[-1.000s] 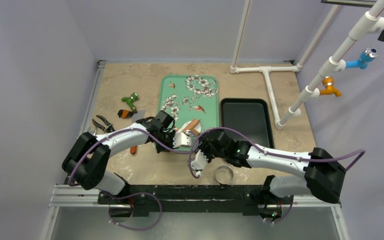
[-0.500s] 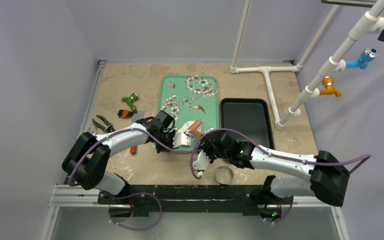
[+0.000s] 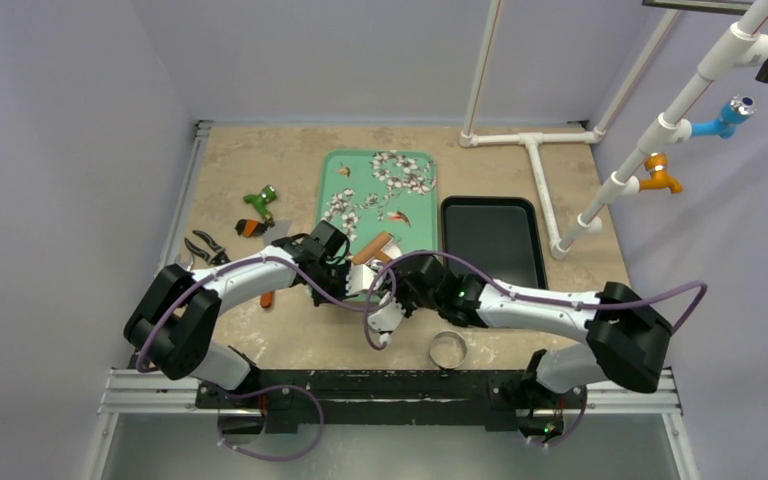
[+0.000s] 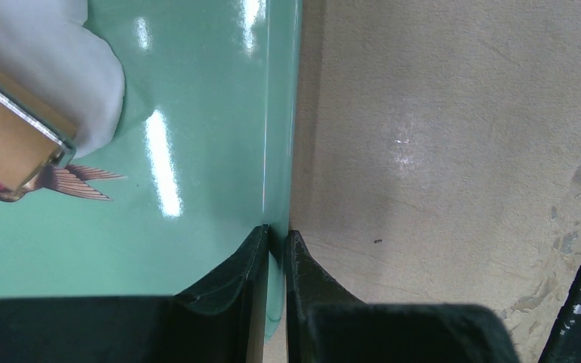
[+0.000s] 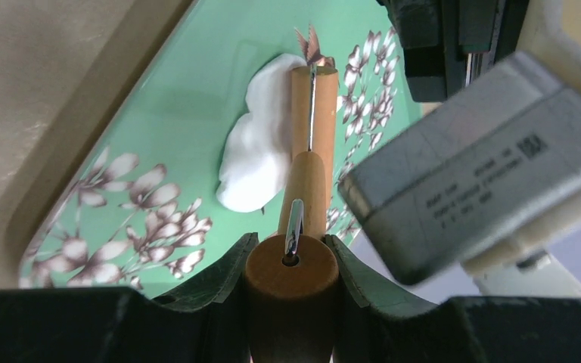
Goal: Roll out the dumpling wrappers from the dough
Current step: Flatten out the dough on the work surface.
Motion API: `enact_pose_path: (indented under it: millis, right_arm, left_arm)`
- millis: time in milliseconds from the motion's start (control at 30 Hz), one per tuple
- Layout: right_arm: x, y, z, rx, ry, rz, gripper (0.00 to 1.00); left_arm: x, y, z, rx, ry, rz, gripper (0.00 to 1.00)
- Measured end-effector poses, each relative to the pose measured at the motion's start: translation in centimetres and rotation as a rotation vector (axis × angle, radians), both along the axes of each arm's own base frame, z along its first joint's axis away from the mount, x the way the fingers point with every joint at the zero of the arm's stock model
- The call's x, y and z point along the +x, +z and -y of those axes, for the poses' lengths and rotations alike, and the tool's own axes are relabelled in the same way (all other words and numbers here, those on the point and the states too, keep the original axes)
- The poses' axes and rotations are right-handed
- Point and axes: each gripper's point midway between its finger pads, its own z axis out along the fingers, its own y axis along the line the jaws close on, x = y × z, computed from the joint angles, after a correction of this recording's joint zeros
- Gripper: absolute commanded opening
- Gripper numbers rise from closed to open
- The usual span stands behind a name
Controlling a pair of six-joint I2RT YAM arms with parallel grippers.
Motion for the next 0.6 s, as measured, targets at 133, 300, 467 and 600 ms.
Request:
enact_pose_path:
  millis: [133, 300, 467, 600]
  right_arm:
    - [-1.1, 0.5, 1.6, -0.013, -0.006, -0.015, 0.00]
    - [-2.8, 0.4, 3.7, -0.037, -0.007, -0.041, 0.00]
    - [-1.5, -0.5, 2.0, -0.030, -0.020, -0.019, 0.00]
    - [-0.5, -0.4, 0.6, -0.001, -0.031, -0.003, 0.00]
  left_arm:
    - [0.0, 0.0, 0.0, 0.000, 0.000, 0.000, 0.00]
    - [0.0, 0.0, 0.0, 0.000, 0.000, 0.000, 0.00]
    - [0.0, 0.0, 0.0, 0.000, 0.000, 0.000, 0.00]
    - [0.0, 0.0, 0.0, 0.000, 0.000, 0.000, 0.00]
